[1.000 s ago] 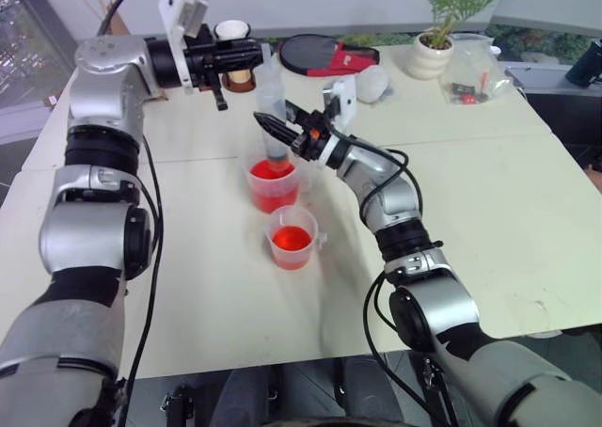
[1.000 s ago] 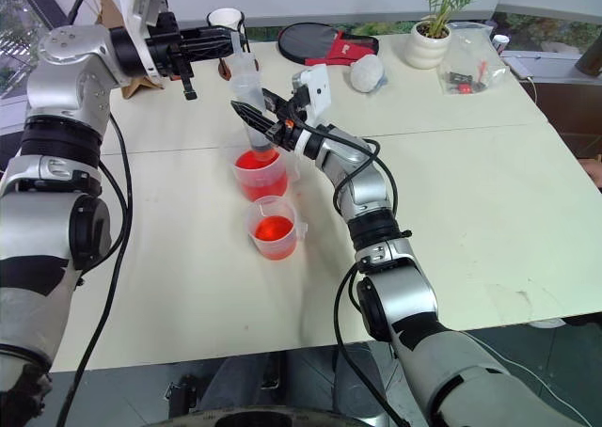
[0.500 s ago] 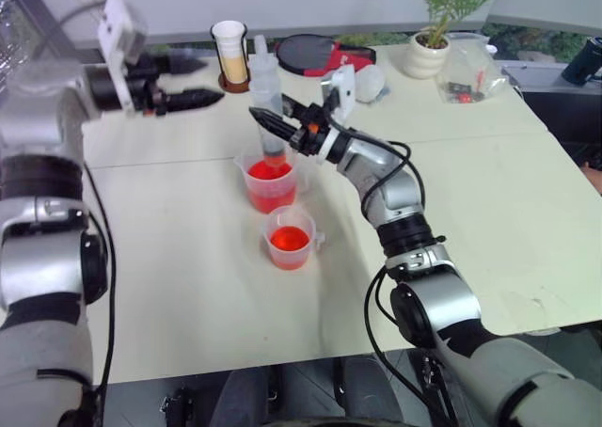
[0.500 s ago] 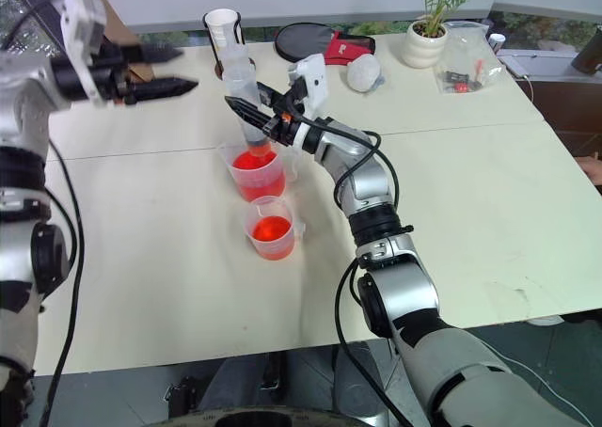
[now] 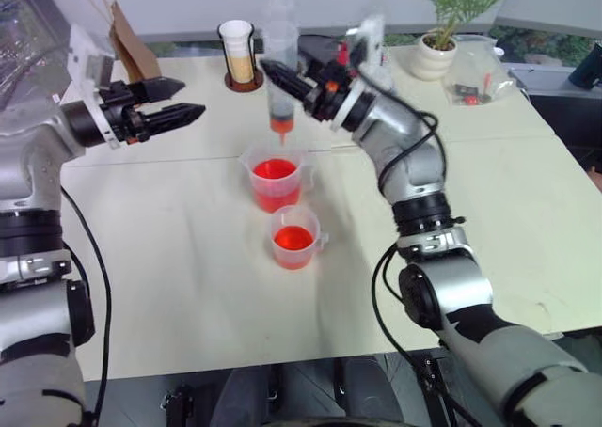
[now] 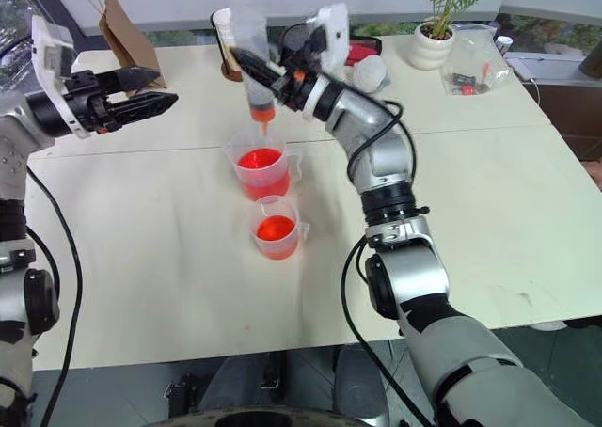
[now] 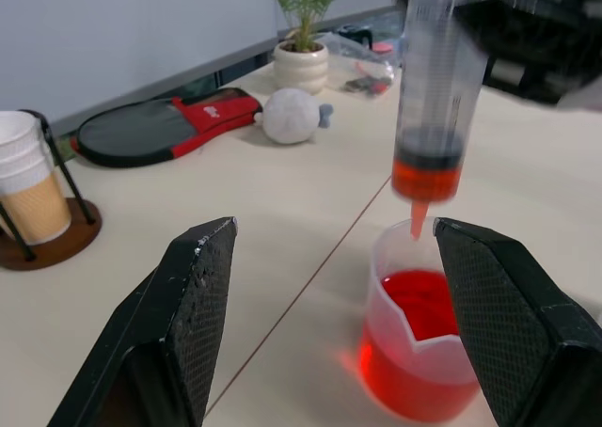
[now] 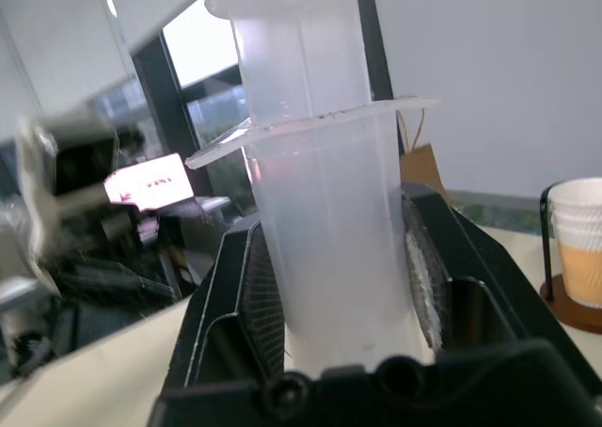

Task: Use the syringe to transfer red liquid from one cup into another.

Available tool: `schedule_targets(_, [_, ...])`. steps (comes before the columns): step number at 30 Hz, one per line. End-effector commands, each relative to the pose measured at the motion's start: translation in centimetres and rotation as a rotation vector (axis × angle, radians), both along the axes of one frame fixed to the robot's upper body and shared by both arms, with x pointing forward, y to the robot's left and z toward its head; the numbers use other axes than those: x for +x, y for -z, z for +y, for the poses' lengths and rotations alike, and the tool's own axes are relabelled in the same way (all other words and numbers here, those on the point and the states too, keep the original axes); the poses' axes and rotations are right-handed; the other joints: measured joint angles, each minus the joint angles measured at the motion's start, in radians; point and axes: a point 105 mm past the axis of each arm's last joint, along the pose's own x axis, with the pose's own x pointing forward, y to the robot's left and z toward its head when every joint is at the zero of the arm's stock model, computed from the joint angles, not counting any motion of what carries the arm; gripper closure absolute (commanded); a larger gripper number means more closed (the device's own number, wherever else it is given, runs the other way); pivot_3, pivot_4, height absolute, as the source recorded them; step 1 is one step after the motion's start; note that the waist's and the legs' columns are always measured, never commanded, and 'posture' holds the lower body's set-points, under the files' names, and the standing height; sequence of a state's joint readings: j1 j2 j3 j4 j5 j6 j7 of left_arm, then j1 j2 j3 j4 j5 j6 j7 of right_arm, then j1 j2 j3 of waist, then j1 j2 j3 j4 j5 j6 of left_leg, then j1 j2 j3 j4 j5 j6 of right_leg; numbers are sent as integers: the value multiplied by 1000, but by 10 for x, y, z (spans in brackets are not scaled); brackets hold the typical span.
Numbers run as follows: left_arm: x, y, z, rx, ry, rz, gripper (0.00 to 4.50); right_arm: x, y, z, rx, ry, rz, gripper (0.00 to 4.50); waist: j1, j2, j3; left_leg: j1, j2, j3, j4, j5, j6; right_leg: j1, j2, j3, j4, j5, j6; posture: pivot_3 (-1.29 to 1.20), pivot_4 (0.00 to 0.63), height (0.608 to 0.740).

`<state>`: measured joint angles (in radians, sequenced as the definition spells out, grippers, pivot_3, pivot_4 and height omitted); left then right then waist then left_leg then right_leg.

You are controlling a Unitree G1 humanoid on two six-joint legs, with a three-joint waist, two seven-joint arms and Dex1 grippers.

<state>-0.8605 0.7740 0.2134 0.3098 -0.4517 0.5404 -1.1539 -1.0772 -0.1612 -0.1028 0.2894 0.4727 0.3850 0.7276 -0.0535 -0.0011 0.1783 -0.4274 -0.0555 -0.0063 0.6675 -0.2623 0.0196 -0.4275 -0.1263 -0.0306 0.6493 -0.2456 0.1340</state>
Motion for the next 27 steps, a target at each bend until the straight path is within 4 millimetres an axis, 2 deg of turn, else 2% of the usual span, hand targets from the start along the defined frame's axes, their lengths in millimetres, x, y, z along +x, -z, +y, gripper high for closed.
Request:
schedule_targets(1, [-4, -14, -3, -19, 18, -58, 1065, -42, -43, -13, 100, -96, -7, 3088, 7, 0, 0, 0, 0, 0, 0, 0, 0, 0, 0, 0, 0, 0, 0, 0, 150, 740])
schedule_targets(5, [5, -15, -5, -35, 17, -61, 1065, -70, -35, -26, 86, -94, 69, 3088, 13, -1, -1, 1, 0, 0, 0, 0, 0, 1, 0, 0, 0, 0, 0, 0, 150, 740])
schedule_targets(9, [14, -18, -14, -32, 55, -62, 1065, -94, 5, -25, -24, -98, 116, 3088, 29, -1, -1, 1, 0, 1, 1, 0, 0, 2, 0, 0, 0, 0, 0, 0, 150, 740])
schedule_targets(12, [19, -20, -21, -33, 87, -59, 1065, -100, 36, -21, -60, -84, 154, 3088, 35, -1, -1, 1, 0, 3, 1, -1, 2, 1, 0, 0, -1, 0, 0, 0, 150, 740])
schedule_targets(16, [19, -23, -36, -19, 167, -59, 1065, -101, 59, -18, -40, -74, 216, 3088, 35, -2, -1, 1, 0, 4, 2, 0, 2, 2, 0, 0, -1, 0, 0, 0, 150, 740])
schedule_targets(22, [-7, -54, -70, -46, 388, -111, 1065, -102, 64, -14, -42, -76, 221, 3088, 35, -2, -1, 0, 0, 4, 2, -1, 2, 2, 0, 0, -1, 0, 0, 0, 150, 740])
schedule_targets(24, [-10, -64, -78, -41, 399, -158, 1065, -100, 62, -15, -40, -67, 212, 3088, 36, -2, -1, 0, 0, 4, 2, -1, 2, 2, 1, 0, -1, 0, 0, 0, 150, 740])
schedule_targets(27, [-16, -66, -87, -11, 432, -183, 1065, -98, 61, -14, -46, -59, 201, 3088, 35, -2, -1, 1, 0, 3, 2, -1, 2, 2, 1, 1, -1, 0, 0, 0, 150, 740])
